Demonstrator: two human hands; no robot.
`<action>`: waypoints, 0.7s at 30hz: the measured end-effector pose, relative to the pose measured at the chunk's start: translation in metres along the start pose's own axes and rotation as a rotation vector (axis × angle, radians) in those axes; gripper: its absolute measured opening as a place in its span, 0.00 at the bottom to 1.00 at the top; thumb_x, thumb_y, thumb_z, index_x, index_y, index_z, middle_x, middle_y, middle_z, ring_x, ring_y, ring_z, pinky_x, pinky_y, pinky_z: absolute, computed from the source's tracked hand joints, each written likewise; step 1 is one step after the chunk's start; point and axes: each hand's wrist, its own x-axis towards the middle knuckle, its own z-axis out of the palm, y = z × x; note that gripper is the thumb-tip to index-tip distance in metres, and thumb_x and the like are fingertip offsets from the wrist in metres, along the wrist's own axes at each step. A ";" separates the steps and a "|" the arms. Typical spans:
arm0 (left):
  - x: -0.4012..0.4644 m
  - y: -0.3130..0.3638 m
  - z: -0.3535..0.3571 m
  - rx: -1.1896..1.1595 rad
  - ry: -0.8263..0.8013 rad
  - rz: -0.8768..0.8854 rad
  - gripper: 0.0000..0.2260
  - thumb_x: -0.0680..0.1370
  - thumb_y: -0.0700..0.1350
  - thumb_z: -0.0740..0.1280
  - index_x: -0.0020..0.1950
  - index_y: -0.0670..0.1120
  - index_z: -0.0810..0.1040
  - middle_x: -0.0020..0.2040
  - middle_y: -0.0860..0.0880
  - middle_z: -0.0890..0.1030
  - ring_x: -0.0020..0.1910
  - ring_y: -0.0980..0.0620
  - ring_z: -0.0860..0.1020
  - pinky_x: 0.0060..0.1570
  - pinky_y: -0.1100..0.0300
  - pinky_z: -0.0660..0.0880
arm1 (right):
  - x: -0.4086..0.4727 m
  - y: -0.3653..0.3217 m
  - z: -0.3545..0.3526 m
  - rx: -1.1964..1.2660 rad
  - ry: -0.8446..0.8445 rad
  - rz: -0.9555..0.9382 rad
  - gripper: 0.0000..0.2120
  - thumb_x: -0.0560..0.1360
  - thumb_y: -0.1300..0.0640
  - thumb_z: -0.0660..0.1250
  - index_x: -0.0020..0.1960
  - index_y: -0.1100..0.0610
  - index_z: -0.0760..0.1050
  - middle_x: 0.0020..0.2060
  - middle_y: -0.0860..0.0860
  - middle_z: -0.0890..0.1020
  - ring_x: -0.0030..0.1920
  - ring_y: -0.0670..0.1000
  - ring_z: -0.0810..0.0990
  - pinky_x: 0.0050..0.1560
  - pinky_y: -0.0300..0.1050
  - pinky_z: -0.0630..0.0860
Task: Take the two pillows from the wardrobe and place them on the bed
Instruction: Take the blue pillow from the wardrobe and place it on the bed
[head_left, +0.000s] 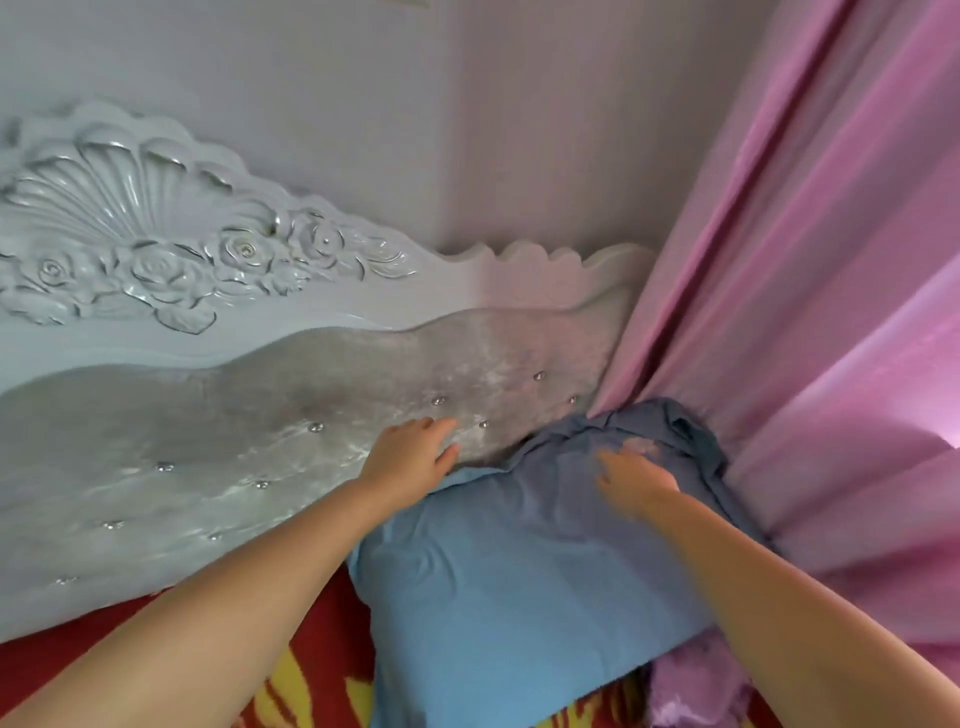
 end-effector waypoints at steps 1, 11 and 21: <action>0.005 0.000 -0.006 0.004 -0.022 0.007 0.17 0.79 0.51 0.59 0.67 0.49 0.71 0.56 0.45 0.81 0.55 0.43 0.78 0.54 0.52 0.73 | -0.006 -0.006 -0.002 0.027 0.023 0.013 0.21 0.82 0.54 0.54 0.74 0.53 0.63 0.71 0.56 0.70 0.65 0.58 0.75 0.58 0.52 0.74; 0.031 0.109 0.010 0.040 -0.190 0.291 0.17 0.79 0.53 0.59 0.65 0.49 0.70 0.57 0.46 0.80 0.55 0.43 0.77 0.53 0.52 0.72 | -0.072 0.031 0.000 0.162 0.244 0.107 0.22 0.82 0.52 0.53 0.75 0.50 0.59 0.70 0.54 0.69 0.62 0.58 0.76 0.48 0.50 0.76; -0.017 0.210 0.037 0.004 -0.142 0.117 0.19 0.79 0.52 0.59 0.69 0.48 0.68 0.59 0.46 0.79 0.56 0.43 0.77 0.53 0.52 0.74 | -0.139 0.122 0.026 0.124 0.185 -0.009 0.23 0.82 0.49 0.54 0.76 0.51 0.59 0.68 0.55 0.70 0.63 0.58 0.75 0.54 0.52 0.75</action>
